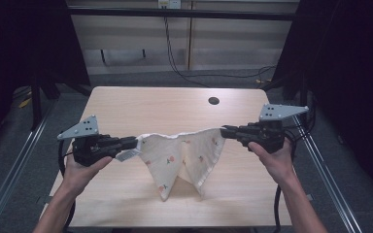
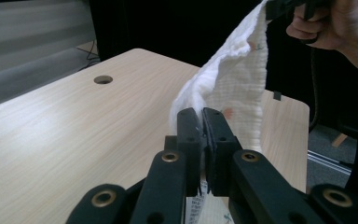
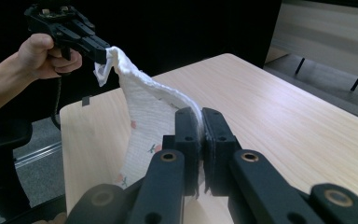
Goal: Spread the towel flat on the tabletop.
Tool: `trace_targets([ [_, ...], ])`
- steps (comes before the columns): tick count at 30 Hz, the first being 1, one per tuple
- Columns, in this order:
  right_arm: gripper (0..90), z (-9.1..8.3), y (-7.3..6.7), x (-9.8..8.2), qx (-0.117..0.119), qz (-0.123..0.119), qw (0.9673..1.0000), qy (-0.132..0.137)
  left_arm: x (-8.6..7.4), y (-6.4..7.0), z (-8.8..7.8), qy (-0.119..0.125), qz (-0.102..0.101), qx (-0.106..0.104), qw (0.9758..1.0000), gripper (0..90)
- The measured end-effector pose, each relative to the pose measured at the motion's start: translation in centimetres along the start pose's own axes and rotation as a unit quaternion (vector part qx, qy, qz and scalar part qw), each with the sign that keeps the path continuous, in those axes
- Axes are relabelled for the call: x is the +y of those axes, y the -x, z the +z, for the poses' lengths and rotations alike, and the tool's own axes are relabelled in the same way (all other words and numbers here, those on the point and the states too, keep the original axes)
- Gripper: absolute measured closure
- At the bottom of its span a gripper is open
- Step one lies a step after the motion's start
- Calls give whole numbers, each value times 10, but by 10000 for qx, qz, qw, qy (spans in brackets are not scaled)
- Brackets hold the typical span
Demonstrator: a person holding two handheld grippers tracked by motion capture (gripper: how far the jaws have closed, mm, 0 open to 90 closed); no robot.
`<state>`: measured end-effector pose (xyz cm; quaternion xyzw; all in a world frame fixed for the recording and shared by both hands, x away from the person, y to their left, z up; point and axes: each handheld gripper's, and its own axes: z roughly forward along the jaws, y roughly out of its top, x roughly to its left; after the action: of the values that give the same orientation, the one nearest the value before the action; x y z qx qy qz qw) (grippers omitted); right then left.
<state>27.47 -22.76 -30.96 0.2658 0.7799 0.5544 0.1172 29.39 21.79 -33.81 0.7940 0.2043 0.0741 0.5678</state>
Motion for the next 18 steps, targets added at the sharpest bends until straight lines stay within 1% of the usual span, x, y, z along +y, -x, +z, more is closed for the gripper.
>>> trace_targets([
  [2,856,-5,-3,3,-9,-36,10000,38,6,4,-4,-34,35,68,10000,865],
  [3,856,-8,-6,4,20,-46,10000,74,9,7,-6,-33,82,59,9999,864],
  [5,856,-13,-12,7,2,-116,9999,106,12,12,-10,32,132,49,9999,864],
  [7,856,-16,-18,6,35,-139,9998,158,15,19,-16,78,219,62,9997,864],
  [8,856,-19,-23,5,9,-184,9997,167,16,22,-18,100,226,50,9997,864],
  [10,857,-22,-28,4,23,-201,9995,226,18,25,-22,120,218,12,9997,864],
  [12,857,-28,-34,5,42,-229,9993,276,21,31,-27,226,182,-47,9996,864],
  [13,857,-31,-37,6,75,-237,9992,315,22,32,-28,257,159,-118,9995,864],
  [14,856,-33,-39,7,75,-260,9990,355,24,36,-29,264,197,-26,9995,865],
  [15,856,-38,-42,8,206,-311,9983,445,25,39,-29,225,245,29,9994,865],
  [16,856,-40,-44,9,239,-335,9979,493,26,41,-29,234,286,-34,9993,865],
  [17,856,-44,-45,11,138,-347,9980,510,26,43,-28,197,325,-14,9993,865],
  [18,856,-45,-44,10,126,-335,9981,507,25,42,-25,164,318,-24,9994,865],
])
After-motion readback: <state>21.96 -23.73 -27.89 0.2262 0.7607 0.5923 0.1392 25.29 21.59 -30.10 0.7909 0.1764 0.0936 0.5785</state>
